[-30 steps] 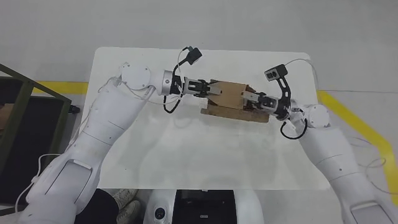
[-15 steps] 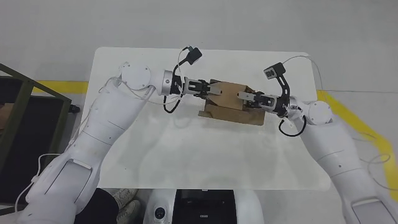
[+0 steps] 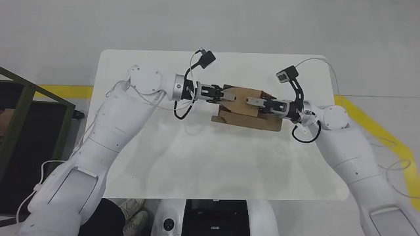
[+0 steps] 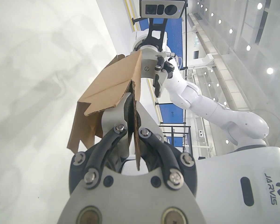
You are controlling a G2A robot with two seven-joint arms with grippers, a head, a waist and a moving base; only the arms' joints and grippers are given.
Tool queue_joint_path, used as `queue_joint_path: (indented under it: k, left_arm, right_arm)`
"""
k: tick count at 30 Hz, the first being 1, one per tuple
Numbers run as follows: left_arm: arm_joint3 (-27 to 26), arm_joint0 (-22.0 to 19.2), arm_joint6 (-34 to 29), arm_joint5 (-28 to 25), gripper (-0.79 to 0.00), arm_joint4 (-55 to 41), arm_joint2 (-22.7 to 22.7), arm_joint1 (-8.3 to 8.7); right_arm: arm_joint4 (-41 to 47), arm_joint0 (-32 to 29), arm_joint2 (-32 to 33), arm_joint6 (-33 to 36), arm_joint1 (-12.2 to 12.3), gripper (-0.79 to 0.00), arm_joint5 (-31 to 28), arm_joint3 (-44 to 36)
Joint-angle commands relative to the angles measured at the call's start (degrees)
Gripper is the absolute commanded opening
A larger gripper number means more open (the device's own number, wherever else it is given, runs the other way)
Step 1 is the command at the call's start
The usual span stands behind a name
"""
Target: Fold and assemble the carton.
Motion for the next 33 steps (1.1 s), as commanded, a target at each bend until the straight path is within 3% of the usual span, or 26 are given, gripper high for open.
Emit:
queue_joint_path:
  k: [1,4,10,11,12,13,14,15,33]
  left_arm:
    - [0.05,0.01,0.02,-0.01,-0.785,0.07,-0.08,0.03]
    - [-0.08,0.07,0.01,0.11,-0.785,-0.03,-0.14,0.05]
    - [-0.26,0.17,-0.03,0.07,-0.785,0.0,-0.09,0.07]
    - [-0.29,0.18,-0.03,0.09,-0.751,0.0,-0.1,0.08]
    - [-0.31,0.2,0.04,0.12,-0.656,-0.04,-0.17,0.09]
    - [-0.4,0.23,0.04,0.09,-0.453,-0.15,-0.27,0.11]
    - [-0.48,0.27,0.0,0.1,-0.311,-0.28,-0.4,0.14]
    - [-0.57,0.34,0.01,0.07,0.0,-0.54,-0.6,0.18]
    - [-2.5,2.47,-4.87,-0.97,0.0,-10.3,-4.15,0.84]
  right_arm:
    - [-0.21,0.02,0.06,-0.1,-0.02,-0.68,-0.1,0.28]
    - [-0.86,0.04,0.22,-0.24,-0.03,-0.785,-0.24,0.39]
    - [-1.85,0.15,0.38,-0.37,-0.12,-0.785,0.21,0.43]
    - [-2.06,0.15,0.38,-0.52,-0.15,-0.785,0.36,0.46]
    - [-2.4,0.18,0.39,-0.75,-0.16,-0.785,0.59,0.49]
    - [-2.72,0.19,0.4,-0.98,-0.18,-0.785,0.87,0.49]
    - [-3.07,0.2,0.42,-1.24,-0.19,-0.785,1.14,0.46]
    - [-3.5,0.19,0.46,-1.67,-0.19,-0.785,1.53,0.53]
    - [-9.79,-0.75,1.15,-6.77,-0.17,-0.785,5.96,-1.68]
